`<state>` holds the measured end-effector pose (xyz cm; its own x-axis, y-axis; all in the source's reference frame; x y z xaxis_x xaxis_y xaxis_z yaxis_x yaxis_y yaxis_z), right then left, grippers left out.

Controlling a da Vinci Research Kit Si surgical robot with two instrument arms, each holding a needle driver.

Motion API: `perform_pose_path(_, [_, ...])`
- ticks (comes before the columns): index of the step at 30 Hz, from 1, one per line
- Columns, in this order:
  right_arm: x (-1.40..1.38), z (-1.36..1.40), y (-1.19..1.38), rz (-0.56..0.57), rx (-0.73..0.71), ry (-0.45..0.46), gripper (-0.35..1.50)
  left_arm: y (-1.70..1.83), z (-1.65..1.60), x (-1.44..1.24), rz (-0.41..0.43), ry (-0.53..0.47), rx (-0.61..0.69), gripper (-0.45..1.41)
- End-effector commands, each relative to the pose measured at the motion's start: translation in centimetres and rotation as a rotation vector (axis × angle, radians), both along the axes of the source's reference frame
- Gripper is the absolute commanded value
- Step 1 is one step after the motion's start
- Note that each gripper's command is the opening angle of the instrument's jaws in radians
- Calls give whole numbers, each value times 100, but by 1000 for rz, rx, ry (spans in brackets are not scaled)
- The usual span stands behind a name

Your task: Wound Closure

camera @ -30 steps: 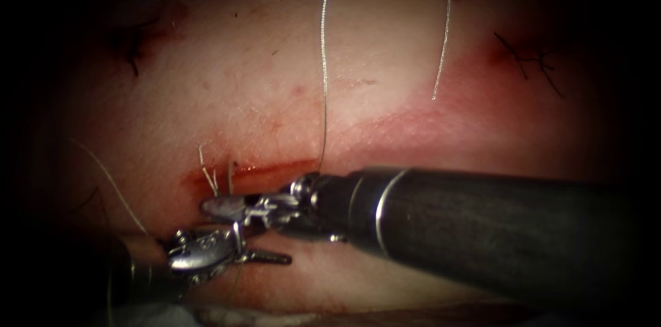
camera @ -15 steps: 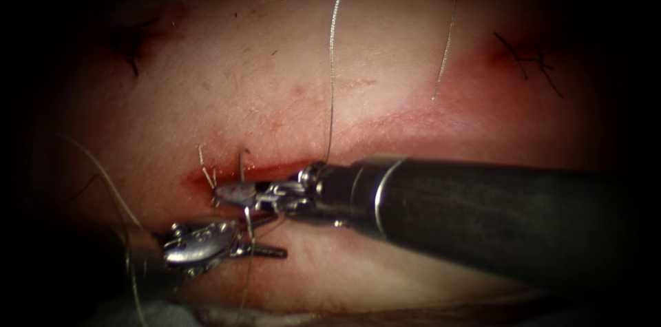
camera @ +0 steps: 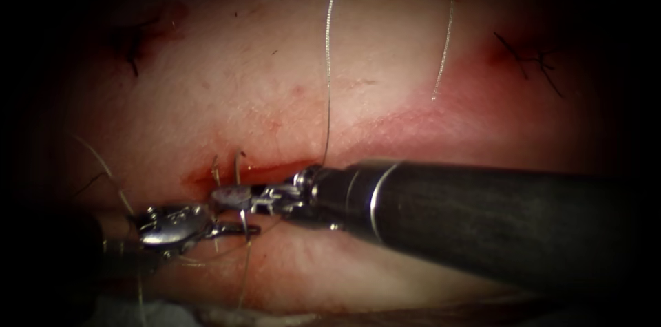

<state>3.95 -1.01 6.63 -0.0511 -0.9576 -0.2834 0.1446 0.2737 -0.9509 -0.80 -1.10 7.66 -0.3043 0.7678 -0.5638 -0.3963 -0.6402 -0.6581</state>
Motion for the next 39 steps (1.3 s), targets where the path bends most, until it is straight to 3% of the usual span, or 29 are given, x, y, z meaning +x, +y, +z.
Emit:
perform_pose_path(1, [6, 5, -6, -2, 1, 4, -35, -8, 9, -7, 2, 2, 8, 46])
perform_pose_path(7, [8, 6, -7, 1, 0, 6, -35, -9, 22, -3, 3, 10, 21, 46])
perform_pose_path(39, [8, 56, -15, 7, 24, -36, -35, -7, 13, 0, 6, 9, 30, 46])
